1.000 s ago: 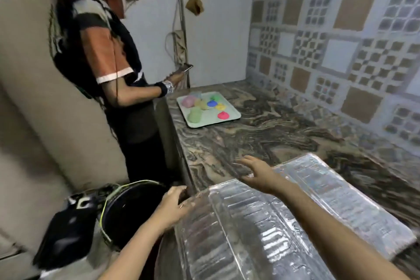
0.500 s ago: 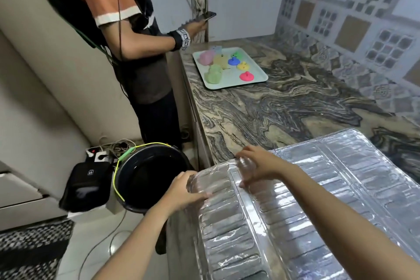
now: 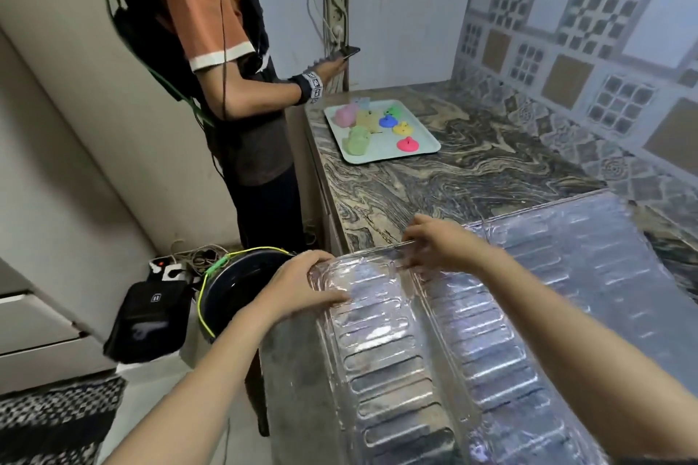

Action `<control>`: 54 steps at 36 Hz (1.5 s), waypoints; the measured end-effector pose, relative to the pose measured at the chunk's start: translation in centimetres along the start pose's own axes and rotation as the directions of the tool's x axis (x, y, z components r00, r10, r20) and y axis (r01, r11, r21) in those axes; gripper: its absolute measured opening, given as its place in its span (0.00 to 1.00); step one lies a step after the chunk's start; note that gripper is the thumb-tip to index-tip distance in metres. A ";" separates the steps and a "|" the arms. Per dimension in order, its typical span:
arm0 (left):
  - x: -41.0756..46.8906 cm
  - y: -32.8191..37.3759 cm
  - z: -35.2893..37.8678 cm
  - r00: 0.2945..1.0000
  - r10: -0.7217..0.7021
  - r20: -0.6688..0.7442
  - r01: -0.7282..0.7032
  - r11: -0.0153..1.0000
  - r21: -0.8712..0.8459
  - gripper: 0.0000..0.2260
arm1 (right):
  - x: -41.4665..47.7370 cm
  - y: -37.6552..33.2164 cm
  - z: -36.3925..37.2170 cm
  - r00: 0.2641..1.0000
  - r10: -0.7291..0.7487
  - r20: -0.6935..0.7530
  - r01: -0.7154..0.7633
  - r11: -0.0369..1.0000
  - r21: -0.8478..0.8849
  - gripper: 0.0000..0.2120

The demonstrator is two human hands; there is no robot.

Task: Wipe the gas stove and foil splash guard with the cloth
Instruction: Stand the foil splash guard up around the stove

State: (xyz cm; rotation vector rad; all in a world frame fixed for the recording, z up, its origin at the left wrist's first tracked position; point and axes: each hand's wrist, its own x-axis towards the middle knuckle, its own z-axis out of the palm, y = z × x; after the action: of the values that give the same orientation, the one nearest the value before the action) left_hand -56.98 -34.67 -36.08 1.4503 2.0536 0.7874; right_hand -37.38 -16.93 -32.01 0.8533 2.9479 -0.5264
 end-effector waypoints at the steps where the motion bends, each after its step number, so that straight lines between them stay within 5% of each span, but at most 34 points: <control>1: 0.0 0.6 -0.8 1.000 0.016 0.006 -0.016 1.000 0.003 0.27 | -0.2 -0.1 -0.9 0.999 -0.016 -0.029 0.015 1.000 -0.024 0.12; 14: -1.5 10.4 -8.3 0.967 0.239 0.090 -0.248 0.963 0.103 0.26 | -6.3 -2.3 -12.5 0.944 -0.058 -0.325 -0.026 0.968 -0.249 0.06; 26: -4.0 22.1 -11.9 0.851 0.525 0.015 -0.472 0.753 0.459 0.20 | -16.1 -2.6 -19.9 0.796 -0.124 -0.593 -0.084 0.947 -0.311 0.06; 32: -4.9 24.1 -12.3 0.845 0.535 -0.011 -0.451 0.722 0.525 0.20 | -21.3 -0.1 -21.0 0.794 0.068 -0.604 -0.356 0.857 -0.372 0.09; 42: -4.9 25.8 -9.5 0.816 0.535 -0.217 -0.331 0.742 0.583 0.17 | -24.0 2.2 -18.7 0.568 0.145 -0.810 -0.476 0.861 -0.180 0.04; 54: 1.7 32.0 -5.1 0.739 0.617 -0.271 -0.432 0.742 0.513 0.14 | -27.5 6.8 -21.4 0.411 0.215 -0.886 -0.644 0.756 -0.116 0.07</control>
State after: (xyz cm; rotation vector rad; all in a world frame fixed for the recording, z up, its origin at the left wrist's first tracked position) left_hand -39.94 -25.41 -10.04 2.3819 2.2266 0.9968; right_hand -8.99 -18.67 -10.71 2.2207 2.9803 0.8545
